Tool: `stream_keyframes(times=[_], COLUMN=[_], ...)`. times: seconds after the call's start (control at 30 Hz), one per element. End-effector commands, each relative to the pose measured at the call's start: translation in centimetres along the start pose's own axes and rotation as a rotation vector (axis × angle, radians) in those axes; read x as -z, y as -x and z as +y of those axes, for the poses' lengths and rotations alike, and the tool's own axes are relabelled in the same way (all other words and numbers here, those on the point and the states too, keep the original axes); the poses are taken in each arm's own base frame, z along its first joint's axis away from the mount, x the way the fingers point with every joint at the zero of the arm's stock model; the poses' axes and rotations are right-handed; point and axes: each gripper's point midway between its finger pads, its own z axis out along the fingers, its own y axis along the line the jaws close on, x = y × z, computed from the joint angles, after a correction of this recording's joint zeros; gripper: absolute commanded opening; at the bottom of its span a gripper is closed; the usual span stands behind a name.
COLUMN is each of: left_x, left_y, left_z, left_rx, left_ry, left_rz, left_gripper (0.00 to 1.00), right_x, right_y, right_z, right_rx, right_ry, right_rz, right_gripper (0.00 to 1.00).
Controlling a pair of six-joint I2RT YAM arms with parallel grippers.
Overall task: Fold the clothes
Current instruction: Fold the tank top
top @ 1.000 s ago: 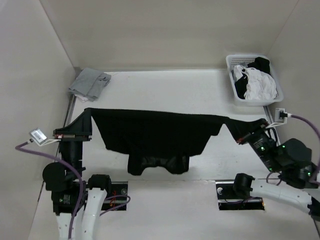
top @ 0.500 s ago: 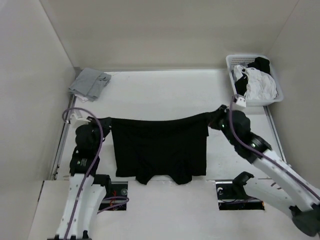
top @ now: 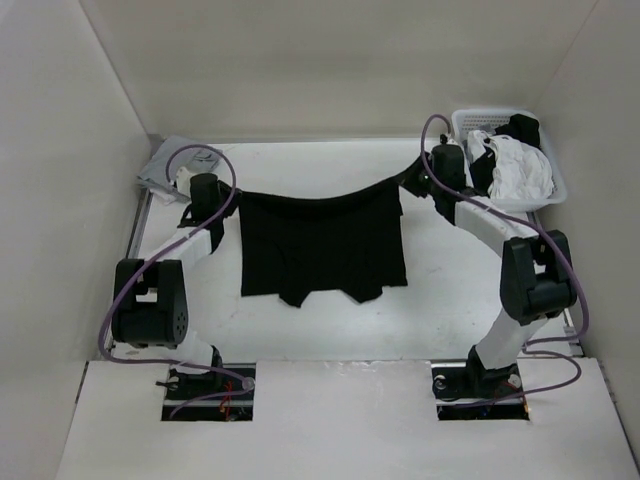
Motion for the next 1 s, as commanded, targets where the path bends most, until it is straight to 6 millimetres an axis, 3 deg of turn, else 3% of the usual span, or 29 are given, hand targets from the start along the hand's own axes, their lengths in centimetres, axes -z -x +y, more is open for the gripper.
stream_keyframes(times=[0.0,0.1,0.47,0.7,0.77,0.83,0.9,0.97], left_x=[1.6,4.1,11.8,14.7,14.8,15.0,15.1,15.3], left_y=[4.0,3.4,-0.4,-5.1,-6.1,-6.7,-6.7,-5.5], left_z=[-6.5,-6.3,0.7,8.8,11.0,12.5,13.1,12.8], left_rx=[0.041,0.029,0.035,0.02,0.027,0.038,0.04,0.05], left_ry=[-0.198,-0.223,-0.252,-0.139,-0.094,-0.059,-0.036,-0.036], left_rz=[-0.111,-0.119,-0.084,-0.009,0.005,0.016,0.02,-0.018], left_gripper=[0.0,0.0,0.01,0.03,0.07,0.12,0.21,0.26], right_x=[1.6,2.9,9.0,11.3,11.5,11.5,11.4,10.8], right_y=[4.5,3.1,-4.6,-12.1,-13.1,-13.4,-13.2,-12.2], right_z=[4.6,3.6,-3.2,-7.7,-8.5,-8.8,-8.9,-8.4], right_rx=[0.026,0.021,-0.046,-0.116,-0.141,-0.138,-0.123,-0.1], right_ry=[0.141,0.129,0.067,0.0,-0.014,-0.022,-0.024,-0.016], right_rz=[-0.108,-0.1,-0.105,0.007,0.024,0.029,0.025,0.019], right_gripper=[0.07,0.07,0.07,0.09,0.15,0.27,0.41,0.48])
